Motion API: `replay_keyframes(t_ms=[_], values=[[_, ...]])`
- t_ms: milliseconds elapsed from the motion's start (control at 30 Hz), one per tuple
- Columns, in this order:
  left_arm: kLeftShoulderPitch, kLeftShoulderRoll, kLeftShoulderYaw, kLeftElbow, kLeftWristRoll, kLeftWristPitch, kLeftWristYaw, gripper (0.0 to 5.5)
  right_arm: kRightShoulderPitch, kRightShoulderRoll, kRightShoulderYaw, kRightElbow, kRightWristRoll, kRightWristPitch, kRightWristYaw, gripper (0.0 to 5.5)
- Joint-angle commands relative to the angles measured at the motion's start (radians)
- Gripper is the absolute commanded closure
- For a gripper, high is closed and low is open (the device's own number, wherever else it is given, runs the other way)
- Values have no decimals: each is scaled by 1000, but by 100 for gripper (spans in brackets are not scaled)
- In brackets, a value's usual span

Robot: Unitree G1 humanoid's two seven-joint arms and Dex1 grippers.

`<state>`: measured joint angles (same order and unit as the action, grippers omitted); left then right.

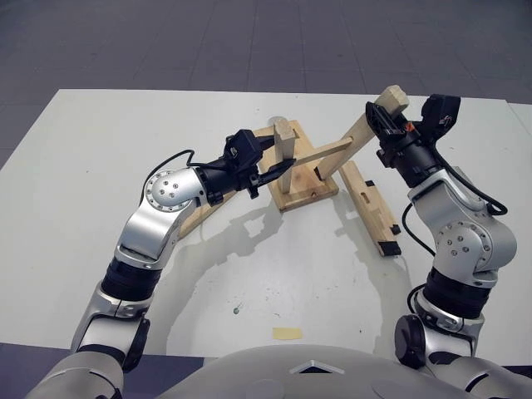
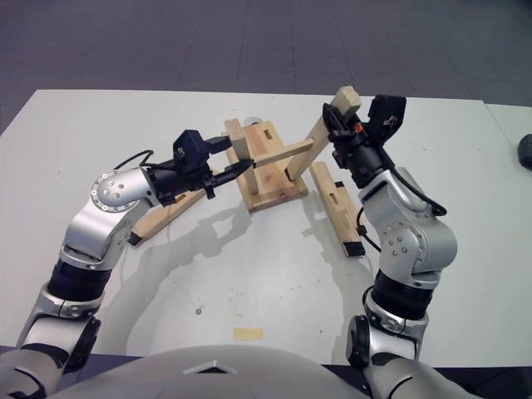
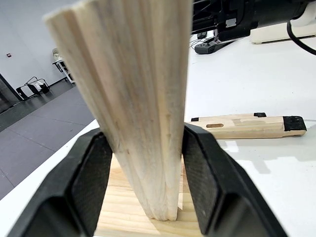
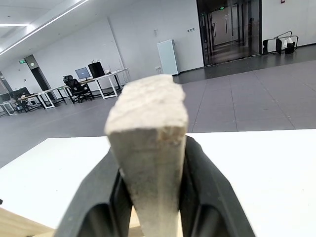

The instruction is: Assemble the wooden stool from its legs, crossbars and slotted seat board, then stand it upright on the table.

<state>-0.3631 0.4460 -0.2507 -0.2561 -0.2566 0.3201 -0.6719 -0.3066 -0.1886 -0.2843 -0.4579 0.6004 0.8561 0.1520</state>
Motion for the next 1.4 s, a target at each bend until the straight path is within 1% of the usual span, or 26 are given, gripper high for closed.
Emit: replay_keyframes(t_ms=[33, 100, 167, 233, 300, 433, 533, 600, 633, 833, 933, 1067, 1100, 1167, 1233, 1400], values=[[28, 12, -64, 47, 66, 40, -13, 338, 87, -15, 138, 91, -9, 79, 55, 449], [21, 13, -64, 55, 68, 36, -14, 338, 87, -52, 198, 116, -38, 99, 65, 449], [15, 12, -67, 60, 71, 33, -14, 338, 81, -54, 237, 175, -49, 140, 57, 450], [5, 9, -74, 66, 75, 27, -18, 338, 82, -26, 234, 219, -53, 165, 13, 450], [1, 8, -68, 65, 68, 27, -18, 338, 80, -8, 222, 233, -74, 146, -30, 450], [-28, -1, -9, 50, 1, 59, -20, 338, 32, -13, 183, 181, -66, 107, -52, 449], [-73, -1, 40, 33, -65, 93, -48, 338, 32, -52, 231, 153, -88, 111, -38, 449], [-101, 1, 67, 0, -128, 129, -90, 338, 60, -52, 265, 145, -104, 112, -45, 449], [-112, 2, 80, -17, -157, 148, -105, 302, 74, -44, 275, 142, -112, 109, -57, 449], [-143, 24, 140, -44, -246, 221, -158, 203, 78, 7, 255, 108, -150, 53, -132, 449], [-159, 29, 159, -42, -259, 231, -160, 150, 54, 24, 229, 67, -160, 59, -176, 449], [-160, 32, 177, -50, -269, 233, -156, 81, 62, 33, 237, 3, -164, 72, -200, 449], [-165, 29, 190, -48, -274, 234, -145, 63, 61, 39, 229, -15, -159, 62, -201, 413], [-179, 27, 214, -42, -278, 232, -125, 36, 43, 55, 199, -43, -150, 25, -209, 392], [-189, 27, 226, -27, -279, 236, -116, 10, -7, 62, 173, -65, -143, -2, -211, 357], [-181, 33, 218, -14, -286, 230, -142, 10, -212, 82, 70, -101, -74, -43, -228, 282]])
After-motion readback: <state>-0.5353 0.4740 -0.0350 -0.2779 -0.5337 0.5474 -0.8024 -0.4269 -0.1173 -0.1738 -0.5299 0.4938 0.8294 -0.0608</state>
